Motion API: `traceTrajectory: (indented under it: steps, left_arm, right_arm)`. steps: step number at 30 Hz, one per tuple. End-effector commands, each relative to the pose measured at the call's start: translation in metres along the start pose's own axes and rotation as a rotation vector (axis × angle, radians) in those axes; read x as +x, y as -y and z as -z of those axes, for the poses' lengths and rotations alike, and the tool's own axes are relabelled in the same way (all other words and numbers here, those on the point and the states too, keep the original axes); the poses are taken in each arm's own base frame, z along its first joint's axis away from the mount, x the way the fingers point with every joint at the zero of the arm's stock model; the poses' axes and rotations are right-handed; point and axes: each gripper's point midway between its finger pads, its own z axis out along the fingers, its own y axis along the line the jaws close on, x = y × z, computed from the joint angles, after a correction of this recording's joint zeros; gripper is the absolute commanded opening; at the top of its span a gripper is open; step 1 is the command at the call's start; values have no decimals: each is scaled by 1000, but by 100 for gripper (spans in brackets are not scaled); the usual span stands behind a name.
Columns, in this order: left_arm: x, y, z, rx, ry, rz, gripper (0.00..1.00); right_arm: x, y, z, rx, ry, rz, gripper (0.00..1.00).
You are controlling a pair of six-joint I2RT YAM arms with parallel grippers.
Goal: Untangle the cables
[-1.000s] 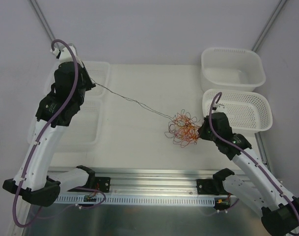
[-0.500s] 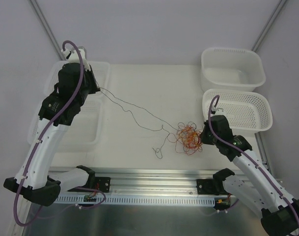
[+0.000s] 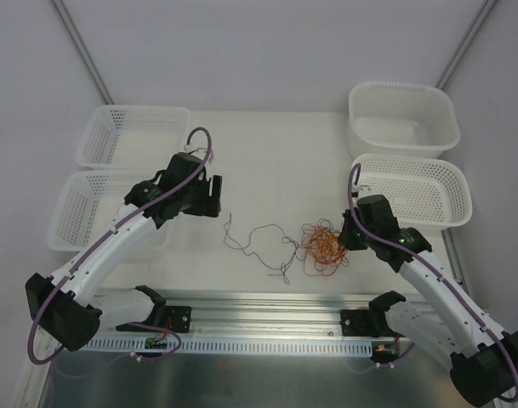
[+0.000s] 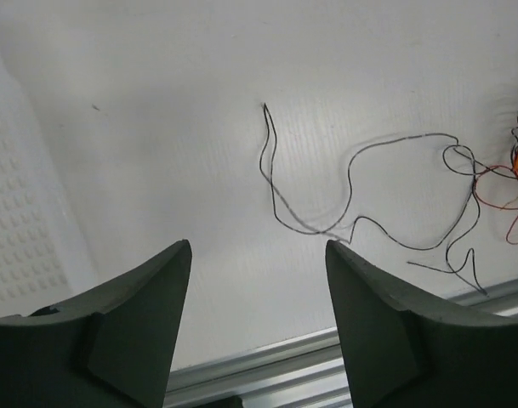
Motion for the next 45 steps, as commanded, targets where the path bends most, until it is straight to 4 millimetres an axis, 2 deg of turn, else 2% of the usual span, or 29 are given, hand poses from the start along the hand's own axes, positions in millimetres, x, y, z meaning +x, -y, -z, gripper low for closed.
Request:
traceTrajectory:
  steps: [1, 3, 5, 7, 9, 13, 14, 15, 18, 19, 20, 21, 27, 36, 41, 44, 45]
  left_arm:
    - [-2, 27, 3, 109, 10, -129, 68]
    - [-5, 47, 8, 184, 12, -195, 78]
    - [-8, 73, 11, 275, 19, -291, 83]
    - [-1, 106, 9, 386, 9, -392, 84]
    - [-2, 126, 6, 441, 23, -452, 84]
    - [15, 179, -21, 583, 10, -528, 83]
    - [19, 185, -27, 590, 4, -540, 83]
    - [27, 191, -42, 593, -20, -557, 82]
    - [35, 209, -61, 625, -19, -573, 79]
    - [44, 212, -73, 626, -50, -577, 77]
    - [45, 220, -75, 657, -41, -581, 76]
    - [52, 223, -84, 658, -63, -585, 72]
    - [70, 238, -109, 686, -114, -601, 59]
    - [105, 240, -125, 713, -215, -598, 46]
    - [112, 238, -133, 699, -230, -592, 36]
    - [108, 236, -134, 679, -213, -595, 15]
    - [106, 234, -132, 670, -204, -598, 0]
  right_arm:
    - [-25, -12, 13, -60, 56, 96, 1]
    - [-26, -13, 15, -62, 50, 115, 1]
    - [-27, -22, 19, -109, 43, 139, 1]
    - [-27, -29, 20, -134, 39, 156, 1]
    - [-27, -32, 21, -140, 37, 166, 1]
    - [-29, -37, 21, -159, 45, 162, 1]
    - [-29, -38, 21, -164, 47, 162, 1]
    - [-29, -40, 21, -176, 46, 157, 1]
    - [-28, -43, 22, -191, 50, 149, 1]
    - [-28, -43, 22, -195, 52, 146, 1]
    - [-28, -44, 23, -197, 52, 145, 1]
    - [-27, -45, 24, -203, 55, 143, 1]
    - [-23, -42, 25, -200, 57, 137, 1]
    - [-20, -39, 24, -185, 61, 121, 1]
    - [-21, -39, 24, -184, 64, 116, 1]
    - [-19, -36, 24, -175, 64, 117, 1]
    - [-19, -36, 25, -172, 67, 114, 1]
